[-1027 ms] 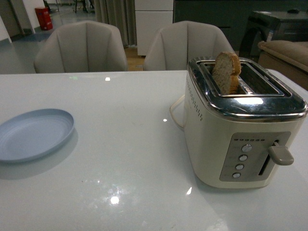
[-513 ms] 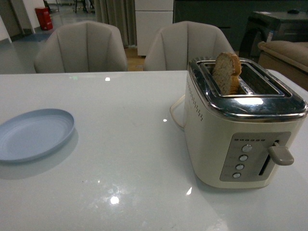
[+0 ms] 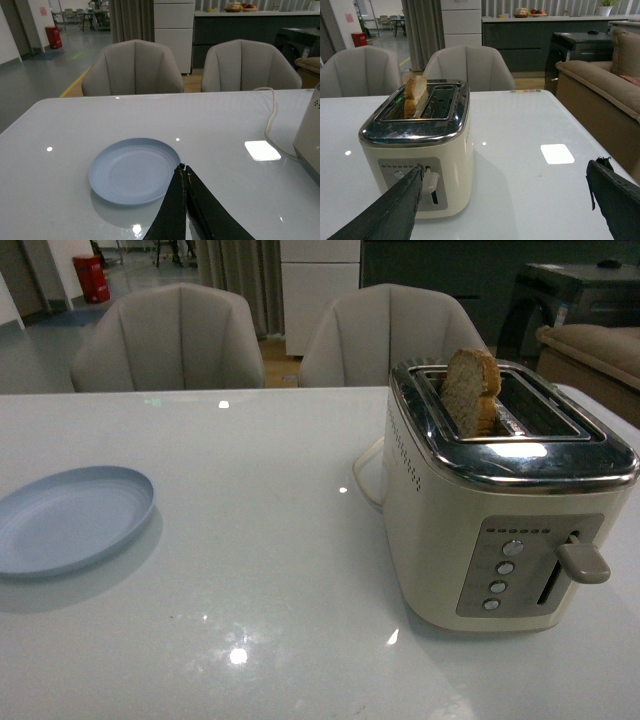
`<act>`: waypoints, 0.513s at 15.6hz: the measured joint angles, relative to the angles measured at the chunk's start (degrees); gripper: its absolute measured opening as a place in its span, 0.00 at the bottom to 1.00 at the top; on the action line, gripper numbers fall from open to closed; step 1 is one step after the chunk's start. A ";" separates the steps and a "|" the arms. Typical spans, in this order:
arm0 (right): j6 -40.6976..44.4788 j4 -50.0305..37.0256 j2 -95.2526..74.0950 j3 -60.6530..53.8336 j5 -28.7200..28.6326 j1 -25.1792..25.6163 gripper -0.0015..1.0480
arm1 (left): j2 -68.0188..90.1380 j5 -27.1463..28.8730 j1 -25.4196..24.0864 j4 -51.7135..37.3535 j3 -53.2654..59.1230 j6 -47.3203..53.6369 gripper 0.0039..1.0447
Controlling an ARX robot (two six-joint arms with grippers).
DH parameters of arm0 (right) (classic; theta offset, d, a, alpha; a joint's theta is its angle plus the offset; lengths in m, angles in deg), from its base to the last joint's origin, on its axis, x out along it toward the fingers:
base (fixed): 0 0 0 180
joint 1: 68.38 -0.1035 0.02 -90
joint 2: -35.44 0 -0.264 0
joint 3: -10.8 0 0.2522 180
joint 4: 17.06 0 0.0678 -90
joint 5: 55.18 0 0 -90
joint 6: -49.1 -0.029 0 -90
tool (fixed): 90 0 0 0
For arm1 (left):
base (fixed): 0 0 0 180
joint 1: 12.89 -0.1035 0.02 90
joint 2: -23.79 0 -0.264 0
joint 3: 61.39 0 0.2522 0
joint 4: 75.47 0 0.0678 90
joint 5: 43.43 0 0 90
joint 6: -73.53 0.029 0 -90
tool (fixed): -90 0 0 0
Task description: Left arm holds plate, right arm toasts bread
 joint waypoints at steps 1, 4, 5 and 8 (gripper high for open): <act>0.00 0.00 0.00 0.00 0.00 0.00 0.94 | -0.72 0.00 0.00 -2.84 1.73 0.02 0.01; 0.00 0.00 0.00 0.00 0.00 0.00 0.94 | -5.33 0.00 0.00 2.84 2.19 0.02 0.01; 0.00 0.00 0.00 0.00 0.02 0.00 0.94 | -6.01 0.02 0.00 3.39 2.19 0.02 0.01; 0.00 -0.02 0.00 0.00 0.00 0.00 0.94 | -8.41 0.00 0.00 5.22 2.19 0.02 0.01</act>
